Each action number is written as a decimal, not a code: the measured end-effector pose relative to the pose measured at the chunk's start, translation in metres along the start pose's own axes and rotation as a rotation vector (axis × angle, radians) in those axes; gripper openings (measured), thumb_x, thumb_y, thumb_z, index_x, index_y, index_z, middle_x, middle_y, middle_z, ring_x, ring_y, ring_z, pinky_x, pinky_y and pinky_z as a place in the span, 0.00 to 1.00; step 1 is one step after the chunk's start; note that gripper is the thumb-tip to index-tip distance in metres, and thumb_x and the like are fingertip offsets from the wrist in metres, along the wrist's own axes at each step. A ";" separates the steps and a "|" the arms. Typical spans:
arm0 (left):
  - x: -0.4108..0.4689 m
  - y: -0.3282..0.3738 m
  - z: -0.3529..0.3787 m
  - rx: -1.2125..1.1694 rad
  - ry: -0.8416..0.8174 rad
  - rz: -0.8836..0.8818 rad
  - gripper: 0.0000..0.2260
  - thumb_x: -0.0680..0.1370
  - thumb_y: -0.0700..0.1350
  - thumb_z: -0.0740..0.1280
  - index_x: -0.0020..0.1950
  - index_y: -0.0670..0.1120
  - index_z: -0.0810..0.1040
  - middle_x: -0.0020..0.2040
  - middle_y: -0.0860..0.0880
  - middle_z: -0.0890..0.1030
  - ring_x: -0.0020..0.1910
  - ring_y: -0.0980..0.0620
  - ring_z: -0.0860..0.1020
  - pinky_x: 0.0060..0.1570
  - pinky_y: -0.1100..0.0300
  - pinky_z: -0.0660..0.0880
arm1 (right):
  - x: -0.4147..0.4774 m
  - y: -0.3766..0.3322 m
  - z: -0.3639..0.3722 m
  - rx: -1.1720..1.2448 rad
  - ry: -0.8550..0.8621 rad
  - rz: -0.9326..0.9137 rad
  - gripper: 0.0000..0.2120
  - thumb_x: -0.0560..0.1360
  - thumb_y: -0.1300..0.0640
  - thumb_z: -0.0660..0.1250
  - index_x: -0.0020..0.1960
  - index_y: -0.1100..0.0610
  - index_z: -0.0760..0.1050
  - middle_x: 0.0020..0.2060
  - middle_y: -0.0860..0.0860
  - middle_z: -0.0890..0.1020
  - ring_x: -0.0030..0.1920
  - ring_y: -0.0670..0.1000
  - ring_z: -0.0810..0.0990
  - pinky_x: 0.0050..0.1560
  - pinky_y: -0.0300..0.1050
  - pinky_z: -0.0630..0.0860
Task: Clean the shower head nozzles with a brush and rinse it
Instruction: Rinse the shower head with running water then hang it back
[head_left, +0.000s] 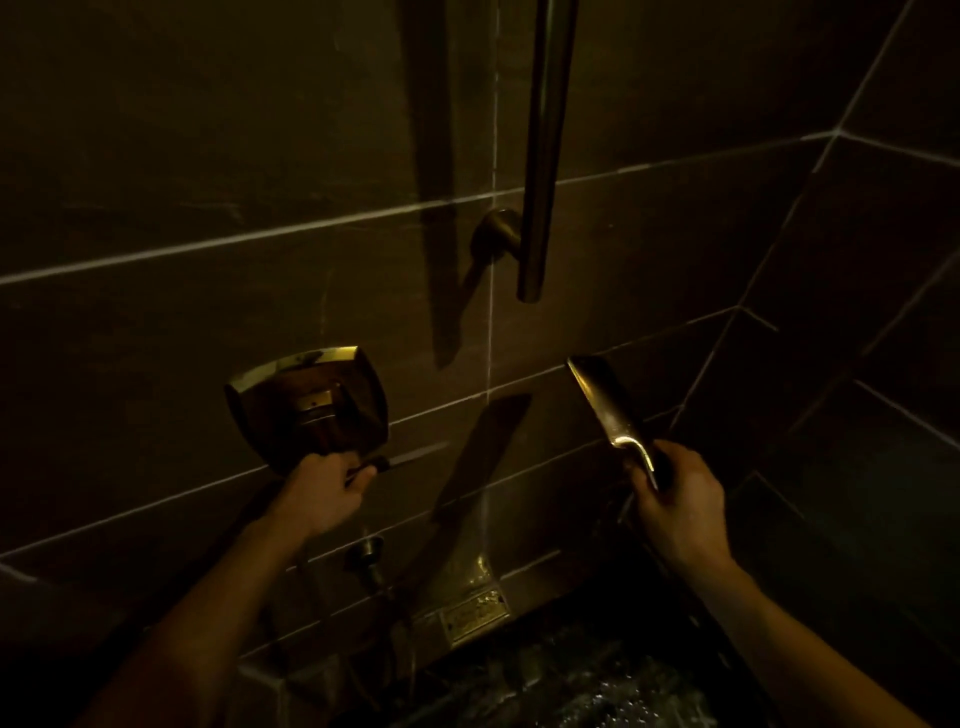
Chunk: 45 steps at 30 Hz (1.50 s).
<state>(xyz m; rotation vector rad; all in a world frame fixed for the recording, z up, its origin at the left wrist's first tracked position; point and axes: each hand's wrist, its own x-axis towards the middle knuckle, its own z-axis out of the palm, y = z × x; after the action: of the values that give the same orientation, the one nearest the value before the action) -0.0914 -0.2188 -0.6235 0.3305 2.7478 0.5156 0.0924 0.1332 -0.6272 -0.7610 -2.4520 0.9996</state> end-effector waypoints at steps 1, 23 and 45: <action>0.003 -0.002 -0.001 0.004 -0.008 0.015 0.10 0.84 0.51 0.62 0.56 0.49 0.80 0.43 0.46 0.81 0.39 0.50 0.81 0.37 0.58 0.77 | -0.001 -0.002 0.001 0.006 0.003 -0.003 0.21 0.78 0.59 0.70 0.70 0.60 0.73 0.63 0.58 0.77 0.54 0.48 0.75 0.51 0.43 0.73; -0.068 0.096 0.010 -0.519 -0.202 0.333 0.06 0.84 0.48 0.63 0.51 0.56 0.79 0.34 0.49 0.80 0.33 0.57 0.77 0.35 0.62 0.72 | 0.004 -0.066 -0.111 0.718 0.041 0.201 0.13 0.83 0.60 0.60 0.66 0.60 0.75 0.58 0.56 0.83 0.57 0.54 0.84 0.58 0.49 0.81; -0.230 0.364 0.058 -0.729 -0.350 0.458 0.08 0.80 0.55 0.66 0.58 0.56 0.79 0.53 0.49 0.84 0.50 0.49 0.85 0.52 0.47 0.84 | -0.023 -0.078 -0.292 1.117 -0.142 0.080 0.10 0.84 0.60 0.60 0.62 0.60 0.76 0.47 0.54 0.84 0.46 0.51 0.83 0.53 0.49 0.79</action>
<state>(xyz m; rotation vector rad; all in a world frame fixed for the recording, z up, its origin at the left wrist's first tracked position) 0.2009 0.0653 -0.4721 0.7654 1.9681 1.3652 0.2382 0.2235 -0.3771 -0.3749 -1.5169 2.1660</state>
